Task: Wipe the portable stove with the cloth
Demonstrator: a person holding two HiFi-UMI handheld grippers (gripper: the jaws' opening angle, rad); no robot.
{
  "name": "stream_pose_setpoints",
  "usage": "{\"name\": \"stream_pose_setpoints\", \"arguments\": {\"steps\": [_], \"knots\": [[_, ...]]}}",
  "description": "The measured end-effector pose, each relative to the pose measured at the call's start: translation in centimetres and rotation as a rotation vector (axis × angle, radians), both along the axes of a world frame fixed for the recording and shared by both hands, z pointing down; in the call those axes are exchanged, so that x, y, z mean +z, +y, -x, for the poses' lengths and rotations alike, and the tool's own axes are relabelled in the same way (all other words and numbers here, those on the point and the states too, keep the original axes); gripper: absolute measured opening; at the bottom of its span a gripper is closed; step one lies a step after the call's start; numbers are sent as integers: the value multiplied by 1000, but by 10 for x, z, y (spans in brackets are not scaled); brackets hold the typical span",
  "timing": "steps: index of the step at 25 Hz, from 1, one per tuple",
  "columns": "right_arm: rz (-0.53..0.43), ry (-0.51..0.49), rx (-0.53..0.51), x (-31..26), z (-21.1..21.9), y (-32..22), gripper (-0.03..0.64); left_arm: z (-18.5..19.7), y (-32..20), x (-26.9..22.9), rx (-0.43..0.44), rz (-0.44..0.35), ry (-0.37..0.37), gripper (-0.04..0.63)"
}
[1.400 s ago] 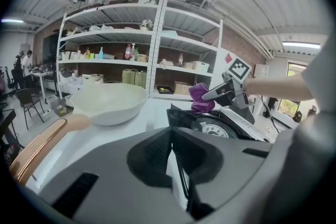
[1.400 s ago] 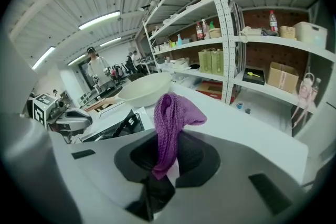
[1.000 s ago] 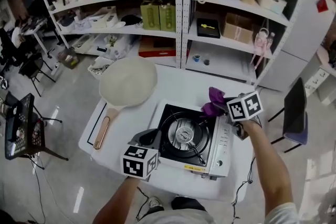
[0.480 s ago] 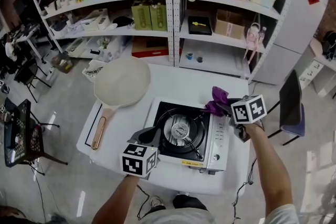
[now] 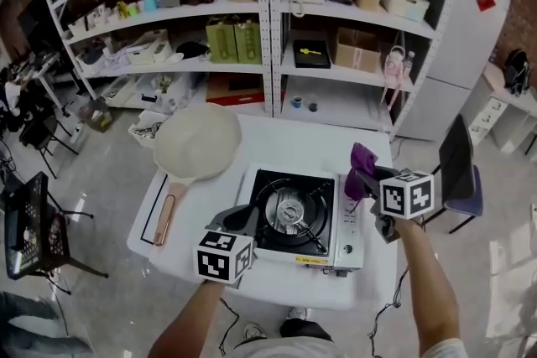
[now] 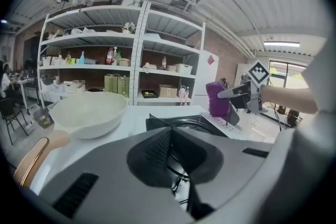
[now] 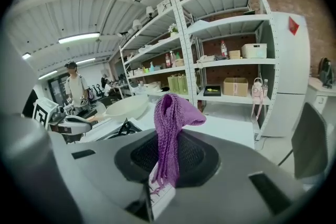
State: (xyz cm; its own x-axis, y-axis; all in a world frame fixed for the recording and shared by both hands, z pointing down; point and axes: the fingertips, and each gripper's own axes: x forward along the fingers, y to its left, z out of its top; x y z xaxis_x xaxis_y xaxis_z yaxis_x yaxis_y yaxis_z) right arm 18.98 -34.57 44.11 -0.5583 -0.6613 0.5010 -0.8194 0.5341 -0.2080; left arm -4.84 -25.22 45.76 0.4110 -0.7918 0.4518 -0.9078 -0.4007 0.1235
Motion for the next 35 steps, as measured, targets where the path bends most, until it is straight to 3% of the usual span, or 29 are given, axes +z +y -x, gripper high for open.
{"name": "stream_pose_setpoints", "arguments": {"steps": [8,16,24,35], "knots": [[-145,-7,131,-42,-1,62,64,-1,4,-26,33,-58,12,5],[-228,18,212,-55,11,134,64,-4,27,-39,79,-94,21,5],[-275,24,276,-62,23,180,63,7,48,-47,95,-116,-3,5],[-295,57,294,-62,39,203,63,16,64,-51,117,-133,-5,5]]}}
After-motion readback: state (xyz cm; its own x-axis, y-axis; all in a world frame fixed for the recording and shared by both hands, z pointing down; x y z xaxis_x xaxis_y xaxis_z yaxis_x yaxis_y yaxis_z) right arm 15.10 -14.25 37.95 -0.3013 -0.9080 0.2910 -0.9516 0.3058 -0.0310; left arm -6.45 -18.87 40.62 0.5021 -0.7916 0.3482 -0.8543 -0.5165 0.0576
